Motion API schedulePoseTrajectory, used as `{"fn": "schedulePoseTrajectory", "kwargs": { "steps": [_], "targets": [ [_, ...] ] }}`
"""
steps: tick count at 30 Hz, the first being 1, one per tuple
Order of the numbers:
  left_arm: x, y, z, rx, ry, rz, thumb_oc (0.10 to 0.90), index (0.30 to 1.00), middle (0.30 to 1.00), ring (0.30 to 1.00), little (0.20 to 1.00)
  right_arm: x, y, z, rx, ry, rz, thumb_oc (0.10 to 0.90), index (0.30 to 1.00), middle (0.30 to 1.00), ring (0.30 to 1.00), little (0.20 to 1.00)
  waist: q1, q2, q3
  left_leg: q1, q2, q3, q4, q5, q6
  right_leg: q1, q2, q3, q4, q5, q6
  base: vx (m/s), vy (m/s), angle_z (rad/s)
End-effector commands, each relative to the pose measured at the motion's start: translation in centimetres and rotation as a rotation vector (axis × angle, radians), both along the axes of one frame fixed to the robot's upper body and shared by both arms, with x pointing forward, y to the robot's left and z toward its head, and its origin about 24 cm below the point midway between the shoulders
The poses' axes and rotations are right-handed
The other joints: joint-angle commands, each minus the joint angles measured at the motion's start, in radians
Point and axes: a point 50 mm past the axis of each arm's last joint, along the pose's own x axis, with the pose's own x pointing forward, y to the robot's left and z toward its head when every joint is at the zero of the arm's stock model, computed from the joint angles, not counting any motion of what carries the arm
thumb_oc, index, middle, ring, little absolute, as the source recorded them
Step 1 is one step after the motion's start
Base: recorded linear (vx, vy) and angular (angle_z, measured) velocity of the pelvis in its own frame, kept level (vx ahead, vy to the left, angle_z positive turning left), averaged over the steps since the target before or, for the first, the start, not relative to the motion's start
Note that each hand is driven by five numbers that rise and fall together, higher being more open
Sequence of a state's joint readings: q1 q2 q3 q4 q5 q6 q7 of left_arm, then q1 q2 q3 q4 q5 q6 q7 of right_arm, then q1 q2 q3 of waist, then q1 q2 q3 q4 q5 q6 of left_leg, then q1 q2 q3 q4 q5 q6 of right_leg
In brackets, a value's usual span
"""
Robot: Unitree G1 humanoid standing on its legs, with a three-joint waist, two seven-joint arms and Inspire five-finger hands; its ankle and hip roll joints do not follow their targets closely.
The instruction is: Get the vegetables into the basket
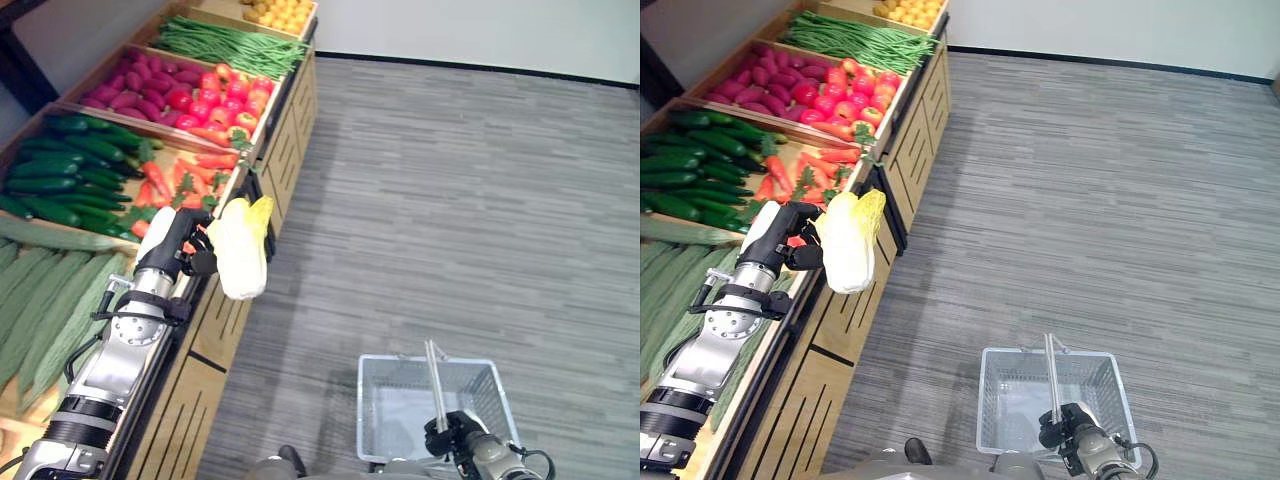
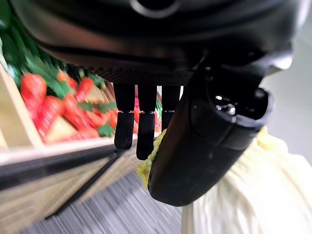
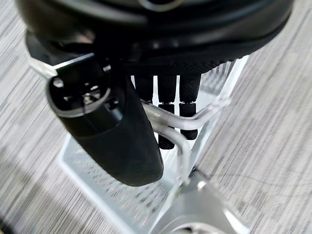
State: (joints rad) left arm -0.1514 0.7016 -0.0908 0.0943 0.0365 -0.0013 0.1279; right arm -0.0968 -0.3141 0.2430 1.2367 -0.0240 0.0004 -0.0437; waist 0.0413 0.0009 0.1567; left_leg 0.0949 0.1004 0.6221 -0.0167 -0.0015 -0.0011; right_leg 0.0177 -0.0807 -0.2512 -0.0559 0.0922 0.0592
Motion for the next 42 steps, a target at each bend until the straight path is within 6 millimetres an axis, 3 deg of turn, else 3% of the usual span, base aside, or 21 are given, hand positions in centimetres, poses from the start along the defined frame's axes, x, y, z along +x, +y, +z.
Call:
{"fn": "schedulePoseTrajectory", "kwargs": {
  "steps": [1, 4, 6, 7, 9, 11, 12, 16, 21, 22, 27, 28, 34, 36, 42],
  "targets": [
    [1.5, -1.1, 6.0, -0.032, -0.275, -0.063, 0.400, 0.300, 0.300, 0.300, 0.300, -0.6, -0.6, 0.0, -0.026, 0.005, 0.007, 0.400, 0.300, 0.300, 0.300, 0.300, -0.012, -0.015, -0.061, -0.003, -0.047, -0.105, 0.004, -0.071, -0.021, -0.014, -0.044, 0.001, 0.104, -0.125, 0.075, -0.03, -0.442, 0.14],
    [1.5, -1.0, 5.3, -0.045, -0.242, -0.061, 0.400, 0.300, 0.300, 0.300, 0.300, -0.3, -0.6, 0.1, -0.017, -0.016, -0.017, 0.400, 0.300, 0.300, 0.300, 0.300, -0.017, -0.029, -0.055, -0.012, -0.018, -0.119, 0.054, -0.084, -0.036, -0.011, -0.026, -0.006, 0.120, -0.157, 0.051, 0.01, -0.286, 0.17],
    [1.4, -1.1, 4.6, -0.064, -0.212, -0.067, 0.400, 0.300, 0.300, 0.300, 0.300, 0.3, -0.8, 0.4, -0.014, -0.044, -0.027, 0.400, 0.300, 0.300, 0.300, 0.300, -0.014, -0.042, -0.033, -0.061, 0.032, -0.150, 0.229, -0.087, -0.059, 0.003, -0.006, -0.006, 0.137, -0.186, 0.019, 0.03, -0.356, 0.10],
    [1.3, -1.3, 3.6, -0.107, -0.187, -0.070, 0.400, 0.300, 0.300, 0.300, 0.300, 1.9, -1.3, 1.3, -0.022, -0.106, -0.022, 0.400, 0.300, 0.300, 0.300, 0.300, 0.011, -0.046, 0.000, -0.137, 0.036, -0.297, 0.364, -0.037, -0.081, 0.023, 0.015, 0.011, 0.151, -0.211, -0.011, -0.01, -0.294, 0.13],
    [1.1, -1.5, 2.9, -0.133, -0.168, -0.066, 0.400, 0.300, 0.300, 0.300, 0.300, 3.1, -1.4, 1.9, -0.022, -0.148, -0.010, 0.400, 0.300, 0.300, 0.300, 0.300, 0.018, -0.052, -0.005, -0.162, -0.034, -0.409, 0.249, -0.074, -0.044, 0.012, 0.000, 0.019, 0.140, -0.194, -0.002, -0.03, -0.035, -0.16],
    [1.0, -1.4, 2.5, -0.129, -0.154, -0.064, 0.400, 0.300, 0.300, 0.300, 0.300, 3.2, -1.5, 2.0, -0.020, -0.155, -0.005, 0.400, 0.300, 0.300, 0.300, 0.300, 0.018, -0.051, -0.010, -0.173, -0.052, -0.443, 0.200, -0.064, -0.038, 0.006, -0.003, 0.021, 0.142, -0.186, 0.003, 0.02, 0.065, -0.37],
    [0.8, -1.3, 2.5, -0.124, -0.147, -0.067, 0.400, 0.300, 0.300, 0.300, 0.300, 3.9, -1.5, 2.4, -0.015, -0.183, -0.004, 0.400, 0.300, 0.300, 0.300, 0.300, 0.017, -0.048, -0.013, -0.156, -0.056, -0.444, 0.194, -0.088, -0.026, 0.003, -0.005, 0.035, 0.151, -0.187, 0.009, 0.07, 0.125, -0.06],
    [0.4, -2.2, 1.5, -0.141, -0.093, -0.125, 0.400, 0.300, 0.300, 0.300, 0.300, 6.5, -0.8, 4.0, 0.018, -0.312, 0.003, 0.400, 0.300, 0.300, 0.300, 0.300, 0.000, -0.014, -0.039, -0.070, -0.086, -0.368, 0.050, -0.066, -0.001, -0.006, -0.018, 0.069, 0.151, -0.169, 0.033, 0.10, 0.262, -0.30],
    [0.4, -2.4, 1.0, -0.102, -0.052, -0.146, 0.400, 0.300, 0.300, 0.300, 0.300, 10.2, 0.1, 6.8, 0.021, -0.465, 0.074, 0.400, 0.300, 0.300, 0.300, 0.300, 0.005, -0.005, -0.040, -0.031, -0.100, -0.334, -0.003, -0.063, 0.020, -0.026, -0.027, 0.106, 0.166, -0.157, 0.053, 0.05, 0.166, -0.37],
    [0.4, -2.4, 1.1, -0.102, -0.052, -0.147, 0.400, 0.300, 0.300, 0.300, 0.300, 10.2, 0.1, 6.8, 0.021, -0.465, 0.073, 0.400, 0.300, 0.300, 0.300, 0.300, 0.007, -0.005, -0.039, -0.029, -0.100, -0.331, -0.005, -0.063, 0.020, -0.026, -0.026, 0.109, 0.166, -0.157, 0.053, 0.03, 0.110, -0.24],
    [0.9, -3.2, 0.4, -0.022, -0.002, -0.187, 0.400, 0.300, 0.300, 0.300, 0.300, 14.2, 1.3, 10.7, 0.009, -0.629, 0.194, 0.400, 0.300, 0.300, 0.300, 0.300, 0.018, -0.008, -0.036, -0.010, -0.108, -0.314, 0.002, -0.082, 0.037, -0.028, -0.031, 0.129, 0.175, -0.148, 0.067, 0.03, 0.087, -0.12],
    [1.5, -4.4, -0.4, 0.023, 0.036, -0.220, 0.400, 0.300, 0.300, 0.300, 0.300, 16.2, 2.8, 13.3, 0.026, -0.734, 0.275, 0.400, 0.300, 0.300, 0.300, 0.300, 0.018, -0.006, -0.038, -0.006, -0.109, -0.308, 0.019, -0.097, 0.042, -0.028, -0.032, 0.142, 0.179, -0.151, 0.072, 0.02, 0.069, -0.16],
    [2.4, -6.1, -1.7, 0.066, 0.084, -0.255, 0.400, 0.300, 0.300, 0.300, 0.300, 17.7, 4.7, 16.4, 0.060, -0.874, 0.345, 0.400, 0.300, 0.300, 0.300, 0.300, 0.004, 0.001, -0.044, 0.006, -0.109, -0.299, 0.019, -0.101, 0.044, -0.025, -0.031, 0.150, 0.174, -0.155, 0.073, 0.01, 0.012, -0.17],
    [2.4, -7.3, -3.0, 0.056, 0.134, -0.283, 0.400, 0.300, 0.300, 0.300, 0.300, 17.7, 6.2, 18.2, 0.103, -0.945, 0.413, 0.400, 0.300, 0.300, 0.300, 0.300, -0.007, 0.002, -0.048, 0.014, -0.108, -0.290, 0.015, -0.102, 0.042, -0.022, -0.029, 0.155, 0.163, -0.155, 0.073, 0.01, -0.020, -0.12],
    [2.2, -9.2, -7.8, 0.118, 0.306, -0.295, 0.400, 0.300, 0.300, 0.300, 0.300, 16.5, 10.1, 19.9, 0.229, -1.009, 0.612, 0.400, 0.300, 0.300, 0.300, 0.300, -0.030, 0.005, -0.052, 0.023, -0.103, -0.271, -0.006, -0.089, 0.035, -0.021, -0.023, 0.166, 0.134, -0.144, 0.069, -0.01, -0.038, -0.15]
  ]
}}
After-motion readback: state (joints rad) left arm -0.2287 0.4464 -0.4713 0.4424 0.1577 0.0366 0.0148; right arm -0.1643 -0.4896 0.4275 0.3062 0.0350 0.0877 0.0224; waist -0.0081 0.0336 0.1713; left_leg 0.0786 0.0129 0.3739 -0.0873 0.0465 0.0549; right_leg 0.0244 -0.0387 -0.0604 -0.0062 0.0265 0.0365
